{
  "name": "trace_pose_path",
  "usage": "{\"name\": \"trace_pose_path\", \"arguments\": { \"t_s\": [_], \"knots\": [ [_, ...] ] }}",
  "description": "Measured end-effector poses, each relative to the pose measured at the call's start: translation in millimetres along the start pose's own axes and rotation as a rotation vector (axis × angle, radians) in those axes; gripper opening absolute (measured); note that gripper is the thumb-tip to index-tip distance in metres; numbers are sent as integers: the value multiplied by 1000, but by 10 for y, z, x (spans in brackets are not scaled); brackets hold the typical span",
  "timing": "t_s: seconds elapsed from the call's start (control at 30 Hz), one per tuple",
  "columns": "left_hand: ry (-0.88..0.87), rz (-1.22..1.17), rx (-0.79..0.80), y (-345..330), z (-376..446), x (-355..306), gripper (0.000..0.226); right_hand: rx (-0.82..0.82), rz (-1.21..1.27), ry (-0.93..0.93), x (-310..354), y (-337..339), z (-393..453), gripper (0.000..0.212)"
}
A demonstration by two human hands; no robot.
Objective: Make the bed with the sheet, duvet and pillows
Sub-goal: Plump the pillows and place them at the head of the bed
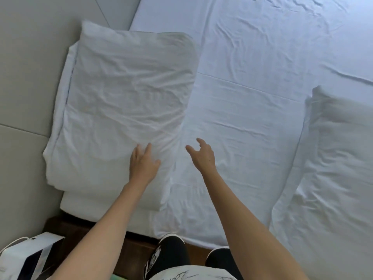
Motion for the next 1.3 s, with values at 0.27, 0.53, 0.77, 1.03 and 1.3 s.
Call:
{"name": "trace_pose_path", "arguments": {
  "t_s": [0.27, 0.53, 0.77, 1.03, 1.3],
  "knots": [
    [-163, -2, 199, -1698, -953, -1503, 67, -225, -189, 22, -1712, 1559, -369, 57],
    [-309, -3, 462, -3495, -1812, -3177, 72, -569, -339, -141, -4241, 3535, -830, 53],
    [-102, -276, 548, -4338, -1971, -3710, 114, -428, 239, -546, -5881, 4105, -1176, 123],
    [-18, -678, 499, -4169, -1984, -4004, 58, -443, 699, -411, -5607, 4236, -906, 54],
    [-139, -962, 362, -2707, -1821, -3945, 43, -439, 813, -114, -4156, 4195, -1234, 32]
  ]
}}
Point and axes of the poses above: each hand's wrist, its own z-axis towards the middle knuckle, its own y-axis out of the back of the hand, x = y × z, the point moved 6 cm from there along z, towards the middle knuckle, and after that the axes turned 13 degrees about -z, right-handed, at the moved point
